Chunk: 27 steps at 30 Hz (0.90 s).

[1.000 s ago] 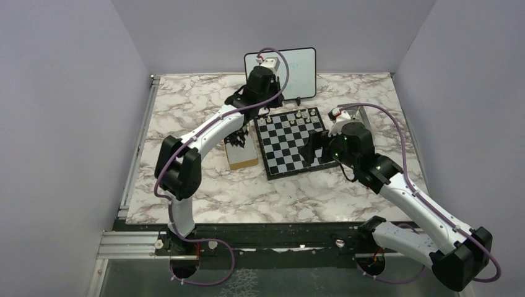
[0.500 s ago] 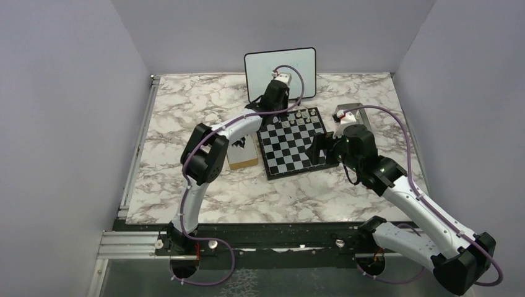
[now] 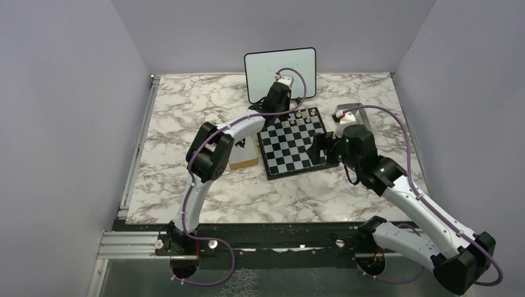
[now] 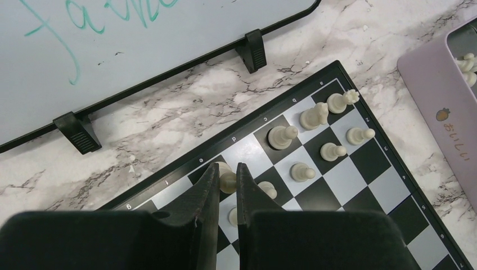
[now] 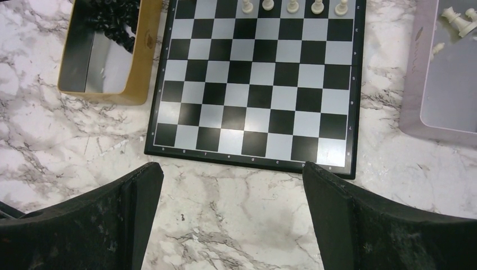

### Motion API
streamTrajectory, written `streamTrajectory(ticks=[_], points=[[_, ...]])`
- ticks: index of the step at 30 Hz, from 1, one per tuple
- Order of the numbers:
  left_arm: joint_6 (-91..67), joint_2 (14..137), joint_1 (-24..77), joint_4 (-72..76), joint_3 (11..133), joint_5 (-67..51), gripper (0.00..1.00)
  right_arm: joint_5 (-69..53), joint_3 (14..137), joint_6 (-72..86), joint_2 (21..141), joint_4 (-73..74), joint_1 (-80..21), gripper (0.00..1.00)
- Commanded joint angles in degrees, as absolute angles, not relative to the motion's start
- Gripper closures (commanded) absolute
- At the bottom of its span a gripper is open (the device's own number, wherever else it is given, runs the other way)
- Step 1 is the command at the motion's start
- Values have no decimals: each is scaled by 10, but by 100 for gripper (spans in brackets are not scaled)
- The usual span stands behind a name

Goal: Set up the chess pieces on the board
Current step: Place the chess piece on the chessboard.

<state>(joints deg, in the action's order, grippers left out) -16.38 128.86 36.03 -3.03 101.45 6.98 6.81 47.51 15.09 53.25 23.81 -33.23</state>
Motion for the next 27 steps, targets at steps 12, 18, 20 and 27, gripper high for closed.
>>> streamTrajectory(ticks=[12, 18, 20, 27], points=[[-148, 1305, 366, -15, 1025, 79, 89, 85, 482, 132, 539, 232, -335, 0], [-150, 1305, 366, -22, 1028, 79, 89, 87, 481, 129, 539, 232, -335, 0], [-152, 1305, 367, -23, 1028, 77, 89, 87, 481, 129, 538, 232, -335, 0], [-165, 1305, 366, -32, 1031, 72, 89, 85, 480, 131, 538, 227, -335, 0]])
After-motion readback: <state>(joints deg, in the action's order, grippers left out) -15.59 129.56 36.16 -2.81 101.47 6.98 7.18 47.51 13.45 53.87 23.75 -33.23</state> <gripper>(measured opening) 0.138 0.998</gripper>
